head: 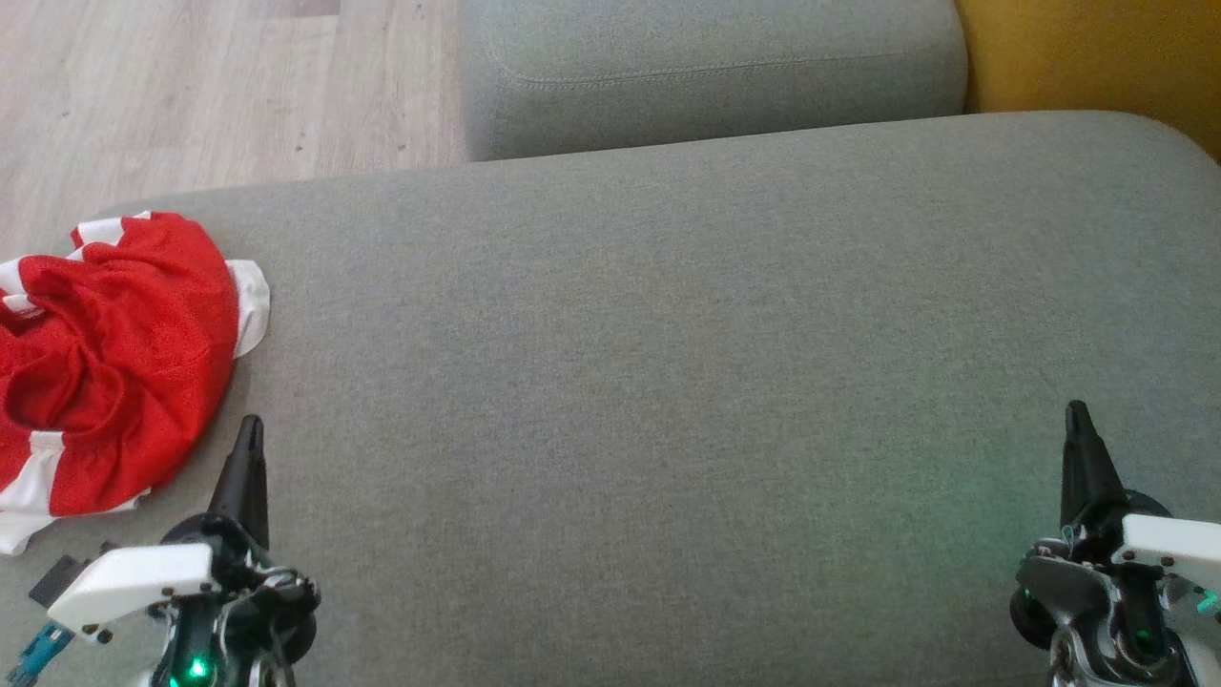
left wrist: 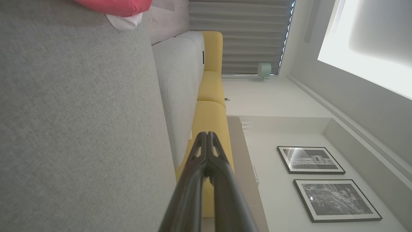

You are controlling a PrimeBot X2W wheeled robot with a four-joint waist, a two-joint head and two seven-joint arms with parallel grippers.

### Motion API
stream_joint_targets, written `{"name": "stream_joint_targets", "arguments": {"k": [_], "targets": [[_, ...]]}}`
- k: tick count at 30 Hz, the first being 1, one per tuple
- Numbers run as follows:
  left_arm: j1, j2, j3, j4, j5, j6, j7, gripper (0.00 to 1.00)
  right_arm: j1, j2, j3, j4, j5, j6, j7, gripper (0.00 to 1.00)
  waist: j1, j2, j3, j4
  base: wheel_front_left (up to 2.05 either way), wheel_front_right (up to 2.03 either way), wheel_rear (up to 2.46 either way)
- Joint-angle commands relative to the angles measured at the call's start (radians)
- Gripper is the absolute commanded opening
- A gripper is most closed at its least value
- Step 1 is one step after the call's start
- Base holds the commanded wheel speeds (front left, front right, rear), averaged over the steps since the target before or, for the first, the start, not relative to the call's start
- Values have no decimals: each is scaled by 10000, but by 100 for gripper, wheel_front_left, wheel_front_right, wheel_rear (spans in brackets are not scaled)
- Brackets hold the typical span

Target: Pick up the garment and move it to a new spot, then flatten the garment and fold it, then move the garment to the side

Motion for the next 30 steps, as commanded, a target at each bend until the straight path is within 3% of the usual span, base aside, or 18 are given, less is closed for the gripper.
{"name": "stream_joint_targets", "arguments": {"k": [1,30], "targets": [[-550,85,346,-292,117,-75,77,0,-495,-45,210,-368,-27,23,57,0,0,0,0,0,0,0,0],[-550,85,346,-292,117,-75,76,0,-495,-45,210,-368,-27,23,57,0,0,0,0,0,0,0,0]]}}
